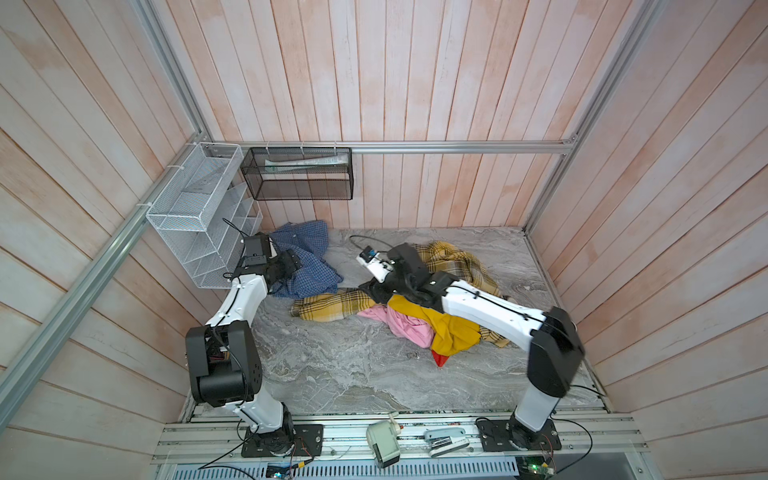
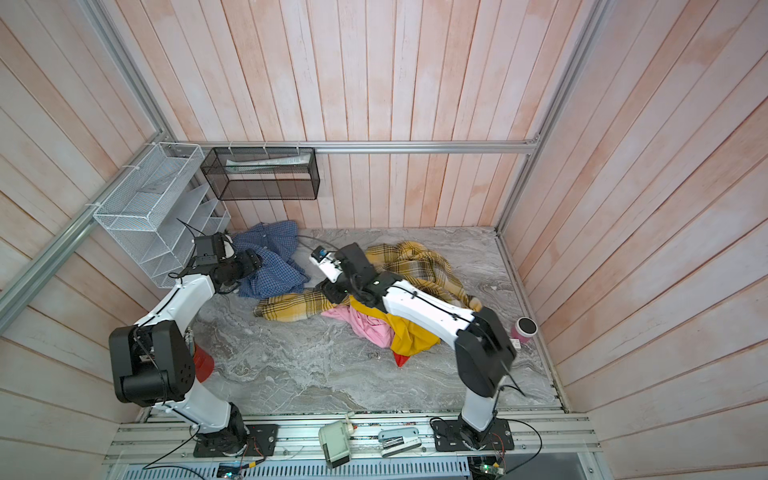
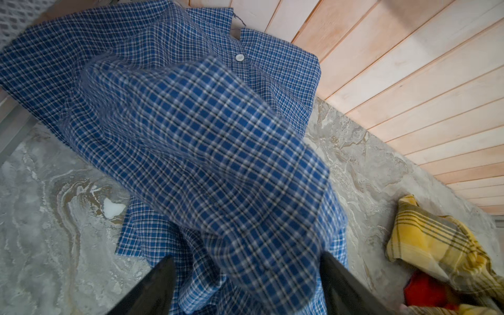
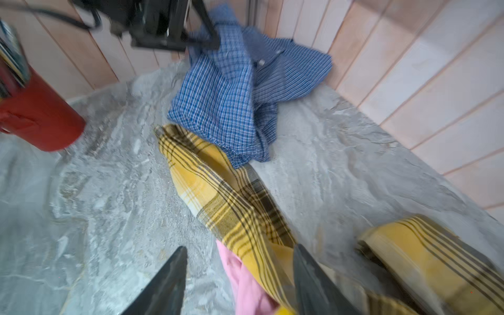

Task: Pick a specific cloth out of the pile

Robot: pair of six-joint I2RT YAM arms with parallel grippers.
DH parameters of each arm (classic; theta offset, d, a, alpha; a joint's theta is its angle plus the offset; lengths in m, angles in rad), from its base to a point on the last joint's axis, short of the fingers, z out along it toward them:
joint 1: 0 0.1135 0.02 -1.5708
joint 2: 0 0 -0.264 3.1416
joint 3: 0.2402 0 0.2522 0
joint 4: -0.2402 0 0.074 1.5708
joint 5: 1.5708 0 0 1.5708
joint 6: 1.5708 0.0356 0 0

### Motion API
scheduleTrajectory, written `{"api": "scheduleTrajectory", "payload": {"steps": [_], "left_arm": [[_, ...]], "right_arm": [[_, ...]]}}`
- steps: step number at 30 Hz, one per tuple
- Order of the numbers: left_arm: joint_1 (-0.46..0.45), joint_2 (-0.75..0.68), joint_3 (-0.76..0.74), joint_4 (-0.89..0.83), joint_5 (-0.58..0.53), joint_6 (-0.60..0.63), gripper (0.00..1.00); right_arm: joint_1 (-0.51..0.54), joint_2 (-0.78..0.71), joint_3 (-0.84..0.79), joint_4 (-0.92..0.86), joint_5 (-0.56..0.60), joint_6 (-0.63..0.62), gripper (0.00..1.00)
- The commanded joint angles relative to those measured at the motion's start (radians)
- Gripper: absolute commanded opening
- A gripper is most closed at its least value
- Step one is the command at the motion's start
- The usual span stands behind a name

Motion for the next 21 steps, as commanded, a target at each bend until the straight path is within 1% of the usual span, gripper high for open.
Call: {"api": "scheduleTrajectory", "payload": {"steps": [1, 5, 8, 10, 11, 15, 18, 21], "left_arm": [[0.027, 0.004, 0.005, 0.04, 0.044, -0.025, 0.84], [0.041, 0.017, 0.016, 0.032, 0.069, -0.023, 0.84], [0.046, 0.014, 0.003, 0.038, 0.074, -0.023, 0.84], [0.049, 0.011, -0.004, 0.04, 0.076, -0.02, 0.84], [0.05, 0.009, -0.008, 0.041, 0.075, -0.02, 0.84], [0.055, 0.003, -0.021, 0.047, 0.082, -0.024, 0.84], [0.058, -0.004, -0.022, 0.048, 0.086, -0.027, 0.84], [0.062, -0.012, -0.022, 0.048, 0.088, -0.029, 0.84]], "right_arm": [[0.039, 0.12, 0.093, -0.095, 0.018, -0.151, 0.62], [0.064, 0.253, 0.17, -0.026, -0.021, -0.177, 0.66], [0.081, 0.364, 0.29, -0.071, -0.025, -0.191, 0.67], [0.095, 0.435, 0.368, -0.112, 0.006, -0.213, 0.66], [0.101, 0.47, 0.403, -0.119, 0.042, -0.204, 0.67], [0.116, 0.585, 0.53, -0.15, 0.081, -0.191, 0.65], [0.134, 0.662, 0.61, -0.196, 0.115, -0.221, 0.61], [0.144, 0.721, 0.678, -0.259, 0.124, -0.233, 0.46]]}}
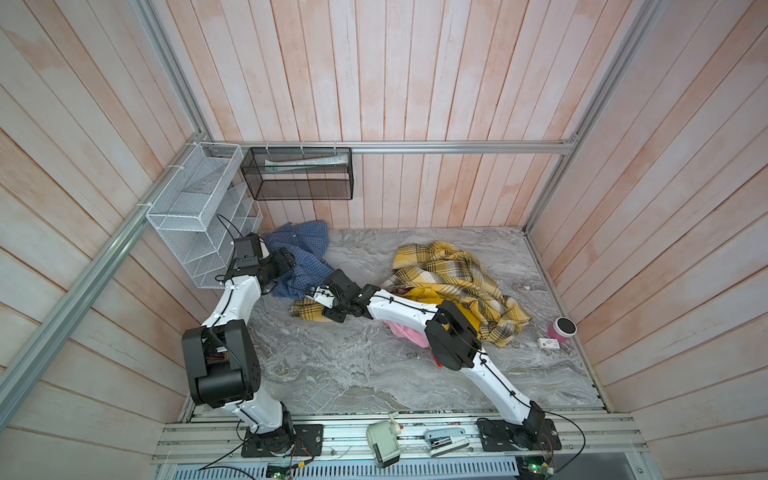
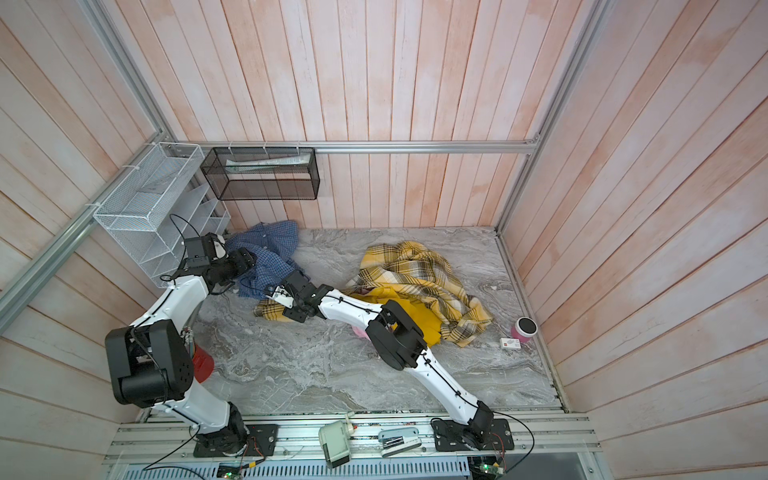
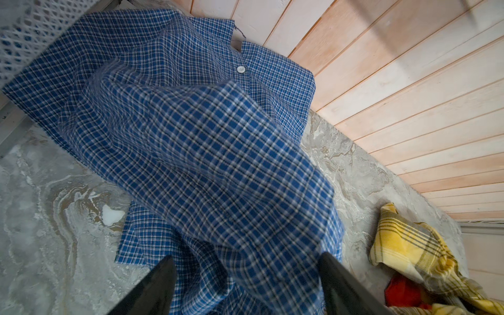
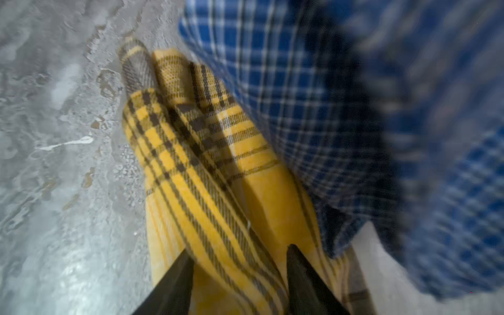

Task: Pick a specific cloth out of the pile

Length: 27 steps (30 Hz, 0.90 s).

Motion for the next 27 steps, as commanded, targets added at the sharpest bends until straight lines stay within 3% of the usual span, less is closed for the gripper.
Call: {"api": "scheduleTrajectory", "payload": {"steps": [1, 7, 8, 15, 20, 27], "left_arm": [[0.011, -0.017, -0.014, 0.018, 0.008, -0.009, 0.84], [0.016, -0.023, -0.012, 0.024, 0.016, -0.012, 0.84], [0.017, -0.022, -0.012, 0.024, 0.019, -0.012, 0.84], [0.014, -0.025, -0.02, 0.032, 0.045, 0.022, 0.83], [-0.016, -0.024, -0.021, 0.032, 0.03, 0.048, 0.83], [-0.105, -0.01, -0.009, 0.031, -0.035, 0.081, 0.82]], "right_arm": [[0.014, 0.057, 0.069, -0.127, 0.033, -0.015, 0.41], [0.018, 0.0, -0.04, -0.108, 0.056, 0.001, 0.02], [0.018, -0.027, -0.067, -0.091, 0.061, 0.009, 0.0], [0.018, -0.346, -0.271, 0.044, 0.085, 0.109, 0.0], [0.008, -0.578, -0.393, 0.076, 0.185, 0.165, 0.0], [-0.121, -0.867, -0.646, 0.078, 0.281, 0.338, 0.0]]}}
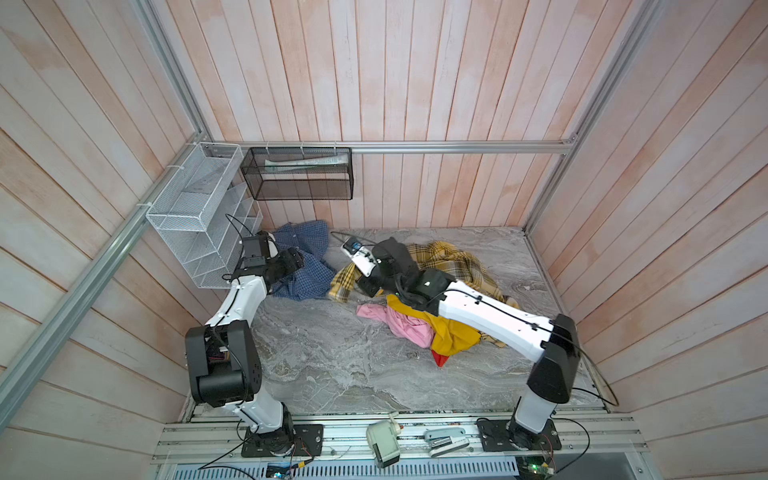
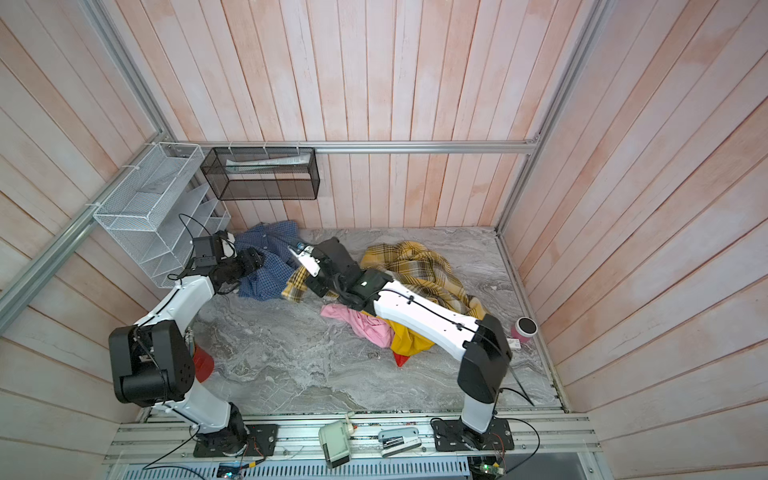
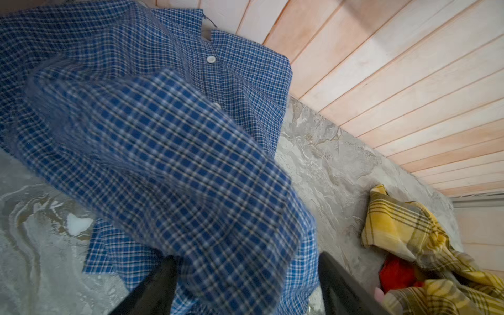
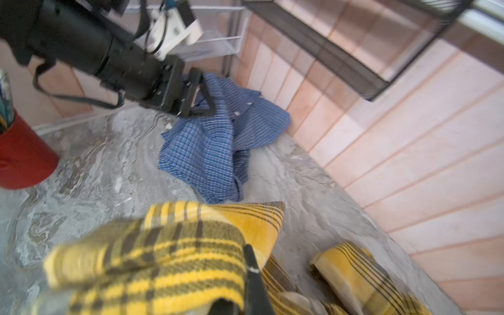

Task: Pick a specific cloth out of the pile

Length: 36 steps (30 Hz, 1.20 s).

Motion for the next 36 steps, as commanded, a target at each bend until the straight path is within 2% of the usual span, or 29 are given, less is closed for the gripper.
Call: {"api": "scheduleTrajectory", "payload": {"steps": [1, 4, 7, 13, 14, 16, 17, 21, 23, 26, 29, 31, 32, 34, 36], "left_arm": [[-0.047, -0.005, -0.002, 0.008, -0.055, 0.046, 0.82], [-0.088, 0.015, -0.001, 0.004, -0.073, 0.049, 0.82], [-0.115, 0.05, 0.0, -0.007, -0.098, 0.039, 0.82], [-0.162, 0.132, 0.033, -0.042, -0.139, 0.028, 0.81], [-0.169, 0.148, 0.045, -0.056, -0.148, 0.032, 0.81], [-0.19, 0.187, 0.069, -0.092, -0.173, 0.037, 0.8], [-0.198, 0.2, 0.074, -0.104, -0.181, 0.038, 0.8], [-0.217, 0.249, 0.064, -0.111, -0.18, 0.024, 0.79], [-0.217, 0.261, 0.059, -0.113, -0.144, 0.02, 0.75], [-0.219, 0.232, 0.043, -0.11, -0.107, 0.021, 0.72], [-0.219, 0.163, 0.013, -0.097, -0.083, 0.034, 0.55], [-0.22, 0.129, -0.003, -0.096, -0.102, 0.046, 0.51], [-0.219, 0.127, -0.005, -0.101, -0.117, 0.047, 0.52], [-0.219, 0.151, 0.002, -0.116, -0.151, 0.044, 0.69], [-0.22, 0.192, 0.021, -0.126, -0.128, 0.038, 0.73]], "right_arm": [[-0.089, -0.078, -0.166, -0.002, 0.087, 0.141, 0.0], [-0.148, -0.212, -0.373, 0.083, 0.116, 0.208, 0.0], [-0.217, -0.298, -0.524, 0.08, 0.106, 0.308, 0.0], [-0.316, -0.337, -0.715, 0.03, 0.056, 0.448, 0.02], [-0.317, -0.331, -0.724, 0.021, 0.051, 0.459, 0.08], [-0.318, -0.313, -0.729, -0.001, 0.059, 0.483, 0.35], [-0.318, -0.308, -0.719, -0.015, 0.06, 0.487, 0.43], [-0.318, -0.322, -0.676, -0.03, 0.061, 0.472, 0.58], [-0.318, -0.348, -0.655, -0.031, 0.071, 0.462, 0.67], [-0.317, -0.404, -0.632, -0.02, 0.089, 0.444, 0.73], [-0.318, -0.464, -0.615, -0.007, 0.112, 0.427, 0.76], [-0.317, -0.499, -0.604, -0.001, 0.13, 0.413, 0.78], [-0.318, -0.508, -0.599, -0.001, 0.138, 0.408, 0.79], [-0.324, -0.514, -0.578, -0.015, 0.139, 0.401, 0.8], [-0.325, -0.504, -0.55, -0.043, 0.133, 0.394, 0.8]]}}
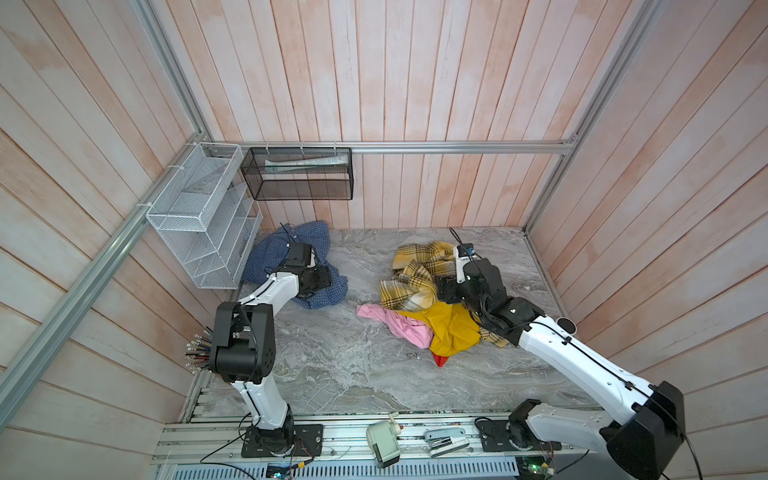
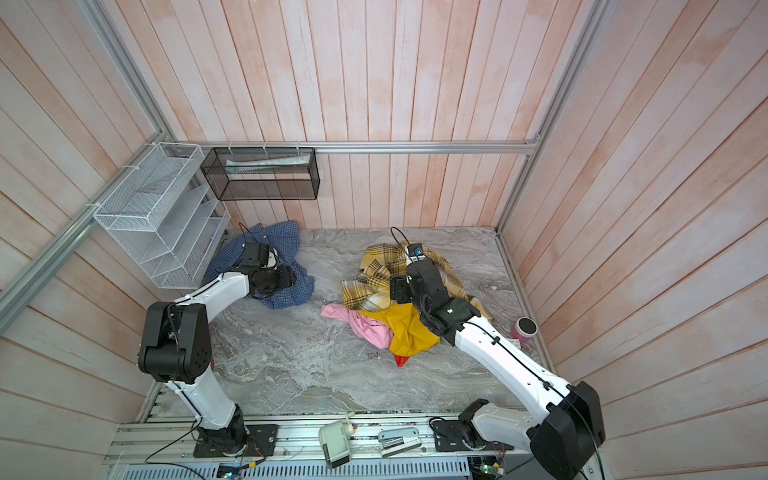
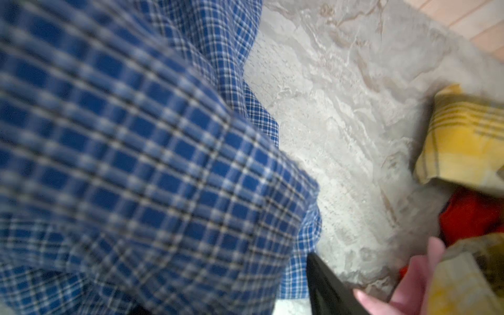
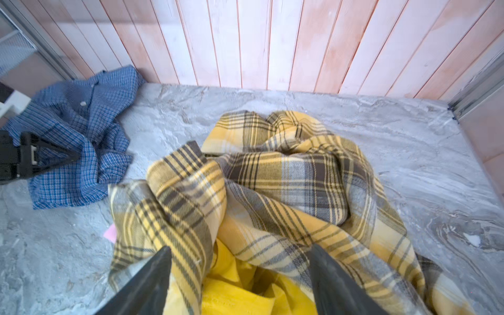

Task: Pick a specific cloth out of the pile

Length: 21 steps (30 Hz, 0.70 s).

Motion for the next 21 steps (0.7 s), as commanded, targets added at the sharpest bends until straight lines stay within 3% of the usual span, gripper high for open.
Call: {"api": "scheduleTrajectory", "payload": {"steps": [1, 6, 11, 15, 21], "left_arm": [[-0.005, 0.062, 0.025, -0.034, 0.003, -0.001, 0.73], [-0.016, 0.17, 0.086, -0.104, -0.126, -0.005, 0.73], [-0.016, 0.184, 0.065, -0.124, -0.13, 0.018, 0.71], [-0.016, 0.121, 0.0, -0.088, -0.121, 0.014, 0.65], [-0.017, 0.088, -0.041, -0.076, -0.129, 0.015, 0.64]], "right_arm": [[-0.007, 0.014, 0.048, -0.049, 0.027, -0.025, 0.8], [-0.015, -0.007, 0.037, -0.042, 0.068, -0.039, 0.8], [-0.079, -0.076, -0.037, 0.009, 0.046, -0.059, 0.81], [-0.172, -0.15, -0.113, 0.078, -0.038, -0.087, 0.82], [-0.339, -0.236, -0.242, 0.196, -0.16, -0.149, 0.85]]}}
